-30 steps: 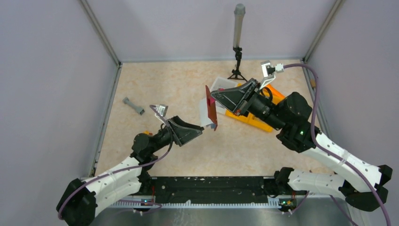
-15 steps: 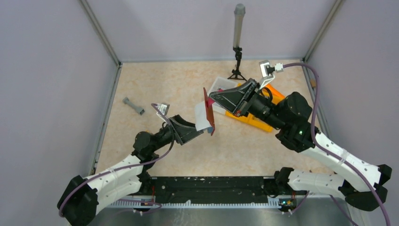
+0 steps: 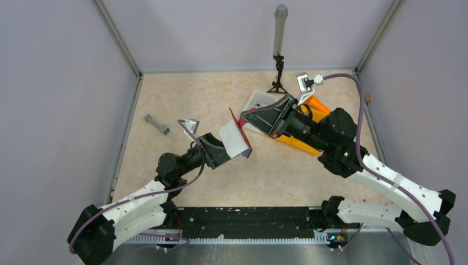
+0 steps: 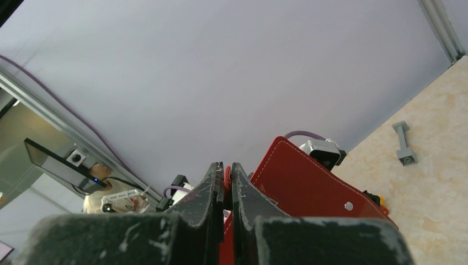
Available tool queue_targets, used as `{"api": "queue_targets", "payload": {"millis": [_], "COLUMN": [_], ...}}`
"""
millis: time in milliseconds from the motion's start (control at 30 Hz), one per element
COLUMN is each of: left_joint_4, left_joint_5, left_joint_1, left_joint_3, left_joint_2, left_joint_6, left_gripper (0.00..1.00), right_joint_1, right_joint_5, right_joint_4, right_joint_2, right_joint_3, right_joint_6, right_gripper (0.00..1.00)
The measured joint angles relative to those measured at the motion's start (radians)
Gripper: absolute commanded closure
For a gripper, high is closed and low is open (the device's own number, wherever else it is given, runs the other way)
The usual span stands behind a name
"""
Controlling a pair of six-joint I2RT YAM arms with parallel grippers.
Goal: Take the credit cards out of the card holder
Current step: Open the card holder at the center of the board.
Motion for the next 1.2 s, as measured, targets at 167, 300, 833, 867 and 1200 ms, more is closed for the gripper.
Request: {"api": "queue_targets", "payload": {"millis": [167, 300, 833, 867, 1200], "left_joint_4": [0.006, 0.026, 0.206, 0.201, -0.037], "left_joint_5": [0.0, -0.002, -0.026, -0.028, -0.035], "left_joint_1": [0.0, 0.0, 0.01, 0.011, 0.013], "left_joint_3": [0.002, 0.003, -0.013, -0.018, -0.026], "left_joint_2": [0.0, -0.001, 0.003, -0.004, -0.085], "left_joint_6": [0.0, 0.002, -0.007, -0.004, 0.067], "left_gripper": [0.01, 0.01, 0.71, 0.77, 0.99], "right_joint_1": [0.0, 0.0, 0.0, 0.0, 0.0], "right_joint_5": [-0.017, -0.024, 0.001, 0.01, 0.077], "right_joint_4": [0.014, 0.037, 0.08, 0.077, 0.066], "right_joint_2": [0.002, 0.001, -0.071, -0.085, -0.123], "right_joint_3": [-0.01, -0.04, -0.193, -0.205, -0.361], "right_joint_6": [0.015, 0.032, 0.084, 0.084, 0.083], "right_gripper": [1.0, 1.0, 1.0, 1.0, 1.0]}}
